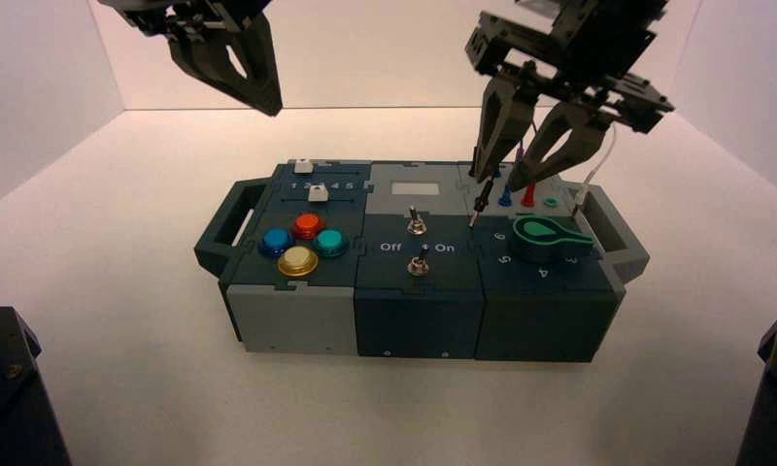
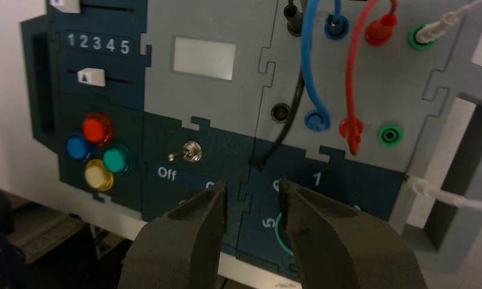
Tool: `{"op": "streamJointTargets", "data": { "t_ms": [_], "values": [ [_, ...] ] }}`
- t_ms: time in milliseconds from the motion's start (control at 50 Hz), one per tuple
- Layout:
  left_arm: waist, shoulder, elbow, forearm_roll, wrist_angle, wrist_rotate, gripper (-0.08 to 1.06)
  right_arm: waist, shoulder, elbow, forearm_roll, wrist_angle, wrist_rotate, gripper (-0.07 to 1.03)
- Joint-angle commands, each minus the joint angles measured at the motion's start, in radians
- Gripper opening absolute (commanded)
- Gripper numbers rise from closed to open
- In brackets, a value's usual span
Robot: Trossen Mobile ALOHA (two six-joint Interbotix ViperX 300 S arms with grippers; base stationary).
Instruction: Insert the black wire.
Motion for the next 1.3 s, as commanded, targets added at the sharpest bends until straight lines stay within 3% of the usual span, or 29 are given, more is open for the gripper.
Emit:
{"op": "streamJointTargets", "data": {
  "t_ms": [20,560,800,900,1100,1300],
  "values": [
    [-0.009,-0.008,-0.008,-0.002,-0.003,0.0,-0.03,0.002,0.017,-0.031,0.005,-0.021,-0.008,0.46],
    [-0.009,-0.006,-0.009,-0.002,-0.003,0.0,-0.03,0.002,0.103,-0.041,0.005,-0.083,-0.008,0.42],
    [-0.009,-0.009,-0.008,-0.002,-0.002,0.0,-0.03,0.002,0.109,-0.043,0.005,-0.101,-0.008,0.34],
    [-0.009,-0.009,-0.008,-0.002,-0.003,0.0,-0.03,0.002,0.118,-0.043,0.005,-0.103,-0.006,0.26],
    [-0.009,-0.009,-0.008,-0.002,-0.002,0.002,-0.03,0.002,0.133,-0.041,0.003,-0.117,-0.006,-0.04],
    [-0.009,-0.011,-0.008,-0.002,-0.002,0.002,-0.03,0.002,0.097,-0.035,-0.017,-0.14,-0.008,-0.02]
  ]
}}
